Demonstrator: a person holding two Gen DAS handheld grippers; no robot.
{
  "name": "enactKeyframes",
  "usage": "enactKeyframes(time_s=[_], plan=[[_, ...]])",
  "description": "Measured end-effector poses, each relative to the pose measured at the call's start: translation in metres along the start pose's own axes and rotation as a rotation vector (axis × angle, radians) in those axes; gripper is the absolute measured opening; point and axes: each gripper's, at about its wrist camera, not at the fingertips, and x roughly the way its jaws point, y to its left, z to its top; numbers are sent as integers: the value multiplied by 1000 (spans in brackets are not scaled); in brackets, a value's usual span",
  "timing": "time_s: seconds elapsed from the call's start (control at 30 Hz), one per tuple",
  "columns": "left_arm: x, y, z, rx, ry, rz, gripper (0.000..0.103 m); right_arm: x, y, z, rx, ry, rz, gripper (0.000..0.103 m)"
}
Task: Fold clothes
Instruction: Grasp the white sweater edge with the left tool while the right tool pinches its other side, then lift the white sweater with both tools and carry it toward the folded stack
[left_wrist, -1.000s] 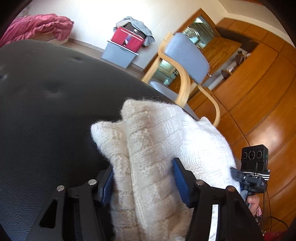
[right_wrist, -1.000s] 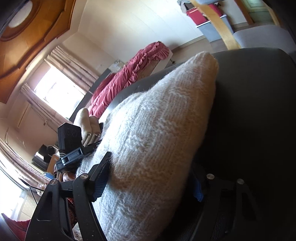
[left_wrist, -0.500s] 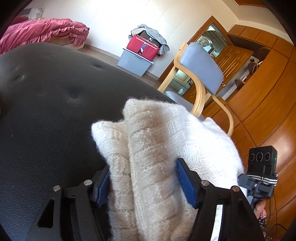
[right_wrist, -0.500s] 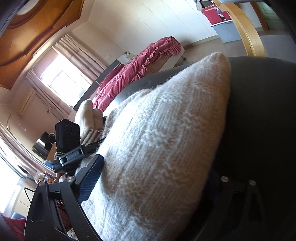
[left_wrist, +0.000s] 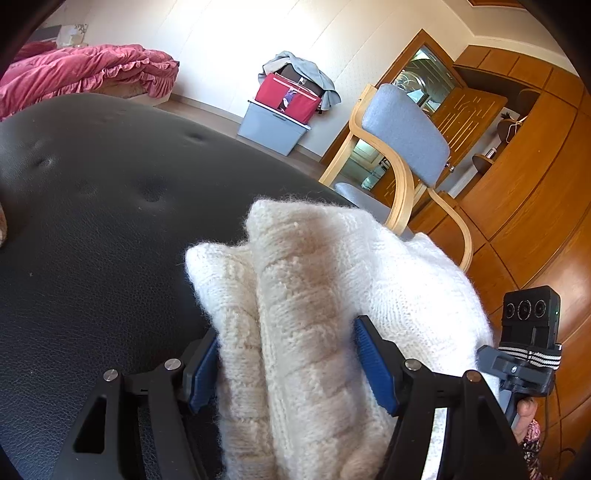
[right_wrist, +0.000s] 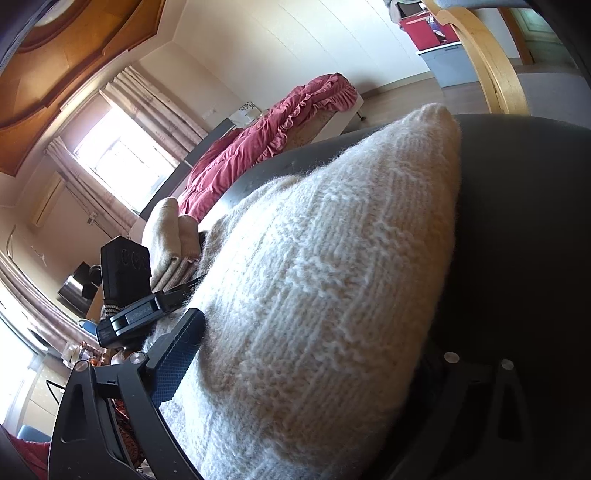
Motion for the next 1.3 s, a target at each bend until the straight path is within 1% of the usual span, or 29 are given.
enactKeyframes(time_s=[0.1, 0.13, 0.2, 0.23, 0.3, 0.43, 0.53, 0.63, 0.8, 1.03, 1.17, 1.3], plan=[[-1, -2, -1, 16, -10, 16, 68, -2, -3, 0, 13, -15, -4, 97], [-2, -4, -2, 24, -15, 21, 67, -2, -4, 0, 17, -20, -5, 93], [-4, -7, -3, 46, -28, 36, 61, -4, -5, 0, 25, -30, -8, 87], [-5, -9, -4, 59, -35, 45, 60, -4, -6, 0, 29, -35, -9, 83], [-6, -11, -5, 71, -41, 53, 57, -5, -8, 1, 37, -43, -8, 78], [-8, -13, -5, 77, -49, 55, 54, -5, -10, 2, 41, -40, 21, 72], [-11, -17, -6, 96, -69, 69, 46, -6, -11, 3, 49, -46, 36, 67], [-13, -20, -9, 114, -86, 86, 43, -8, -11, 3, 52, -58, 39, 65], [-16, -21, -8, 122, -101, 92, 39, -8, -9, 3, 48, -65, 48, 64], [-23, -19, -9, 122, -130, 81, 35, -8, -11, 4, 57, -79, 88, 61], [-31, -21, -11, 137, -174, 88, 33, -9, -5, 5, 34, -90, 85, 60], [-45, -26, -15, 151, -238, 96, 32, -14, 11, 0, -20, -106, 62, 58]])
